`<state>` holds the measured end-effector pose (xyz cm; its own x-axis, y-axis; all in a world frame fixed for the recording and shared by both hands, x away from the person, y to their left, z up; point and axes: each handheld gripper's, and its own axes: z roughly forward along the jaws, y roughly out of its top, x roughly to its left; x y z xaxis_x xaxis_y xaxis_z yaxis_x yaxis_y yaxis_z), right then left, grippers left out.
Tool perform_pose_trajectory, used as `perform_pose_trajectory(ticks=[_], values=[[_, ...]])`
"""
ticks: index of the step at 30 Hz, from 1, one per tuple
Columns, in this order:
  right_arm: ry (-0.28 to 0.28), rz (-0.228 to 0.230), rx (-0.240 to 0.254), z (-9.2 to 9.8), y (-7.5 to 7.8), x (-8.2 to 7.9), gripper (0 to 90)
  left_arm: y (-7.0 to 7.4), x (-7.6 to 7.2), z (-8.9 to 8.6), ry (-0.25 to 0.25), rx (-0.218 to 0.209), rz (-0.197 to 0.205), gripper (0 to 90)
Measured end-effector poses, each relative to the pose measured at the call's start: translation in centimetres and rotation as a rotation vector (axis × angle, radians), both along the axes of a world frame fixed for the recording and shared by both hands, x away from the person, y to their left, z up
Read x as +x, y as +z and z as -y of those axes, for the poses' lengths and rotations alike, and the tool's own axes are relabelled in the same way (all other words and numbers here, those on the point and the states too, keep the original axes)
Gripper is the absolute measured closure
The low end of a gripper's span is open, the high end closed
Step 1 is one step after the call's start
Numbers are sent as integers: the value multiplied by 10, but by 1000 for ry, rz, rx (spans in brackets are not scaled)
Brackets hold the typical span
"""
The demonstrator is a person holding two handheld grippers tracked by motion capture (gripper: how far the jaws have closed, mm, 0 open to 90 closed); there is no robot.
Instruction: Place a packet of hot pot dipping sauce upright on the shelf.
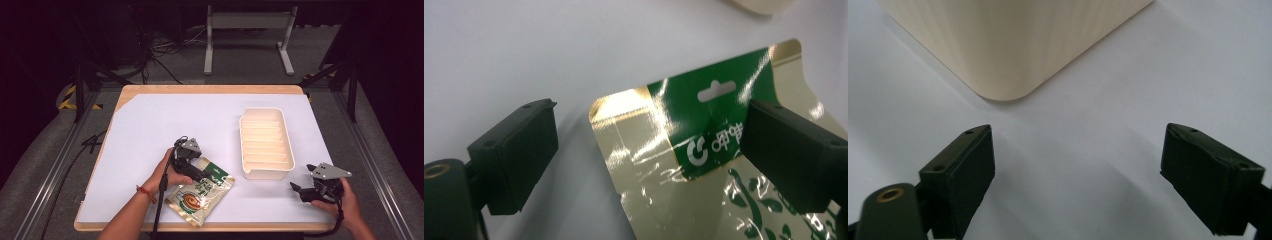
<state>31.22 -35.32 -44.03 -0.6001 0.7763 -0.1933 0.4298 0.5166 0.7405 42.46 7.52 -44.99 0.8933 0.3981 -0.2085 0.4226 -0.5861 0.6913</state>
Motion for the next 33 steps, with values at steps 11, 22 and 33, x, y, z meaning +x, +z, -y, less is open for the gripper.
perform_pose_trajectory(ticks=[11,22,33], values=[[9,-8,-6,-1,-1,1,144,1,-2,-3,-29,-106,-65,154],[8,-16,-5,0,-1,1,140,8,-3,-24,-58,-116,-19,491],[17,-27,-17,-1,-2,2,136,0,5,-21,-101,-38,-22,552]])
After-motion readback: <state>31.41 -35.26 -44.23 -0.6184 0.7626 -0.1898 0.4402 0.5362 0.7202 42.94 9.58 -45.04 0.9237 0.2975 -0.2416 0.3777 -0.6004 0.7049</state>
